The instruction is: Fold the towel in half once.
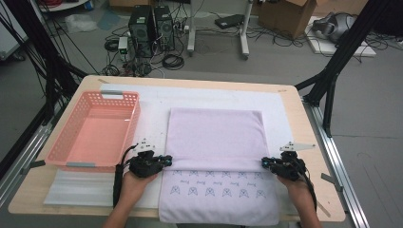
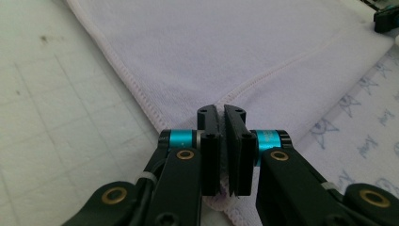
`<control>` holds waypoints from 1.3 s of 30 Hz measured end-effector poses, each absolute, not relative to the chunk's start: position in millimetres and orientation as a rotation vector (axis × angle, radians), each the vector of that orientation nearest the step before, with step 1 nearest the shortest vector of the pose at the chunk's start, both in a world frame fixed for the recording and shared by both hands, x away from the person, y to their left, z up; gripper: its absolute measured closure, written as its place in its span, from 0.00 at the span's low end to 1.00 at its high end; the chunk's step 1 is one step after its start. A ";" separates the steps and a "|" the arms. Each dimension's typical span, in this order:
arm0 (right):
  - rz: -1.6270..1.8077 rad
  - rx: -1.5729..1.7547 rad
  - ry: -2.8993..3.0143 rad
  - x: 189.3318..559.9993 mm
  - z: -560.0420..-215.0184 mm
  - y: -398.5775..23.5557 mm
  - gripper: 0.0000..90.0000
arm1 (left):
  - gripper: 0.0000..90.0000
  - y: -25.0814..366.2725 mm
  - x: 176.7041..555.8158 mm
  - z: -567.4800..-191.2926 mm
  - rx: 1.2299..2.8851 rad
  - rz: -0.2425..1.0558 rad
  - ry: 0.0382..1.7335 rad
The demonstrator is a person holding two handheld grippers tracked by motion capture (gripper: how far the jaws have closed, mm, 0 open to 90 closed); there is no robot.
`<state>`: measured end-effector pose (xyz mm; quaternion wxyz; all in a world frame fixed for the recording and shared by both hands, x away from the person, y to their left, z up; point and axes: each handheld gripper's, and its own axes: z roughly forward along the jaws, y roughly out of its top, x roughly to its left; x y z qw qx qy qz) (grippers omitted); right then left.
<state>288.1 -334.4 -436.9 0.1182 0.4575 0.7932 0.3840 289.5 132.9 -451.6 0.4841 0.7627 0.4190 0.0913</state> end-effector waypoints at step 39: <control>1.276 1.205 2.185 148.2 -430.7 -345.4 0.95 | 0.95 153.2 166.2 -443.6 1.751 0.249 0.803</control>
